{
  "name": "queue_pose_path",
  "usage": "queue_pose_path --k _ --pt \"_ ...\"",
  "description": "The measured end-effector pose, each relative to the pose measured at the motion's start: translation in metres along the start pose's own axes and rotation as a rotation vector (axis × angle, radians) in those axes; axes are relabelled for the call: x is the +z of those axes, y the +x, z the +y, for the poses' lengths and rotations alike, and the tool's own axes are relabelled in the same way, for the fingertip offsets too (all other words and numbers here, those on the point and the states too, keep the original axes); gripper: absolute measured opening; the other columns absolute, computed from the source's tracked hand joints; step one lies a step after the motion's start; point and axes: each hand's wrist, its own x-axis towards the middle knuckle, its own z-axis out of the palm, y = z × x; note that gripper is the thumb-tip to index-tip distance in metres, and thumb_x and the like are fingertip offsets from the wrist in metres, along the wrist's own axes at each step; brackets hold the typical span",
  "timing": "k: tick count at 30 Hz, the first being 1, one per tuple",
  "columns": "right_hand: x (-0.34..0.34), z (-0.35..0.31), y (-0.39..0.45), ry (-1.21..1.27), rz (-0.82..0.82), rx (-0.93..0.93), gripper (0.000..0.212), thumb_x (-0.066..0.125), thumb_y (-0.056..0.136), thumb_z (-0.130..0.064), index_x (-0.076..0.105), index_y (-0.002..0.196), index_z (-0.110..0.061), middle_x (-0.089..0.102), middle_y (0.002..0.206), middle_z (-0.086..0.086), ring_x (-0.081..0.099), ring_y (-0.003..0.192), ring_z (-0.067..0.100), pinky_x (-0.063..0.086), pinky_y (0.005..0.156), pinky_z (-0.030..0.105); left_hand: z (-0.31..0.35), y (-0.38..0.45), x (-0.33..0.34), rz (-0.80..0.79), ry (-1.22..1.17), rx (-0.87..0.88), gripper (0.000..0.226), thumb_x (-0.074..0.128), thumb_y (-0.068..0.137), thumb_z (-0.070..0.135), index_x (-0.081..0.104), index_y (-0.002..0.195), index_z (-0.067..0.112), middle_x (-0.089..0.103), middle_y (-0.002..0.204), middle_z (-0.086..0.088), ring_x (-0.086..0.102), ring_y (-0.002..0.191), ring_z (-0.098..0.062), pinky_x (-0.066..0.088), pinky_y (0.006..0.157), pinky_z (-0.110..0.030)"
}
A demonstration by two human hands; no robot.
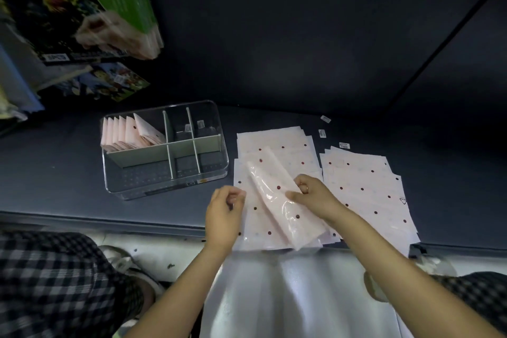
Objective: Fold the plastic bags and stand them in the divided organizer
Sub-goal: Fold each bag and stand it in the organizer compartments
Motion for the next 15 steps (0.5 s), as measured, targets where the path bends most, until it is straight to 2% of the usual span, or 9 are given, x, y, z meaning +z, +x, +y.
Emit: queue_pose_path --k 2,5,7,9,11,14,15 --pt "0.003 -0.003 -0.021 0.221 0.074 0.009 0.013 0.064 0.088 -0.012 0.054 0.08 -0.014 0.059 0.059 -0.016 0.057 0.06 0.009 0.046 0.058 0.021 0.017 0.0 0.0 -0.16 -0.188 -0.182 0.009 0.06 0.091 0.023 0.065 0.085 0.019 0.066 0.086 0.003 0.06 0.079 -0.012 0.046 0.065 -0.013" --pt "0.011 -0.013 -0.04 0.386 0.126 0.017 0.006 0.064 0.088 -0.01 0.057 0.086 -0.01 0.066 0.077 0.002 0.063 0.068 0.016 0.052 0.066 0.029 0.038 -0.01 0.001 -0.368 -0.378 -0.332 0.02 0.061 0.09 0.025 0.069 0.091 0.007 0.071 0.083 -0.002 0.064 0.074 -0.012 0.052 0.066 -0.017" --pt "0.016 -0.022 -0.047 0.412 0.11 0.01 0.007 0.064 0.088 -0.01 0.057 0.089 -0.009 0.069 0.084 0.006 0.065 0.074 0.02 0.054 0.072 0.035 0.047 -0.017 -0.001 -0.354 -0.445 -0.316 0.023 0.062 0.089 0.017 0.066 0.092 -0.005 0.07 0.084 -0.01 0.064 0.075 -0.017 0.055 0.066 -0.02" --pt "0.019 -0.026 -0.054 0.415 0.072 -0.001 0.009 0.065 0.087 -0.012 0.058 0.092 -0.009 0.071 0.086 0.005 0.068 0.078 0.02 0.054 0.077 0.038 0.054 -0.022 -0.007 -0.303 -0.462 -0.286 0.021 0.062 0.089 0.011 0.065 0.089 -0.01 0.068 0.084 -0.015 0.064 0.073 -0.019 0.055 0.062 -0.021" --pt "0.018 -0.028 -0.062 0.403 0.039 -0.018 0.01 0.066 0.086 -0.013 0.059 0.093 -0.009 0.074 0.083 0.001 0.07 0.078 0.016 0.056 0.072 0.03 0.06 -0.025 -0.014 -0.297 -0.424 -0.249 0.016 0.063 0.088 0.01 0.068 0.084 -0.005 0.068 0.081 -0.014 0.064 0.067 -0.016 0.053 0.061 -0.021" --pt "0.011 -0.031 -0.072 0.428 0.011 -0.024 0.005 0.063 0.088 -0.012 0.06 0.09 -0.008 0.074 0.081 0.005 0.071 0.074 0.016 0.054 0.066 0.022 0.065 -0.026 -0.026 -0.332 -0.392 -0.221 0.015 0.062 0.089 0.009 0.07 0.083 -0.003 0.069 0.082 -0.012 0.064 0.074 -0.019 0.057 0.073 -0.028" --pt "0.008 -0.032 -0.075 0.441 0.004 -0.022 0.004 0.062 0.089 -0.011 0.06 0.088 -0.008 0.074 0.082 0.008 0.07 0.074 0.018 0.055 0.066 0.022 0.067 -0.027 -0.029 -0.347 -0.402 -0.213 0.014 0.061 0.089 0.008 0.071 0.084 0.0 0.071 0.084 -0.011 0.066 0.076 -0.018 0.057 0.072 -0.026"
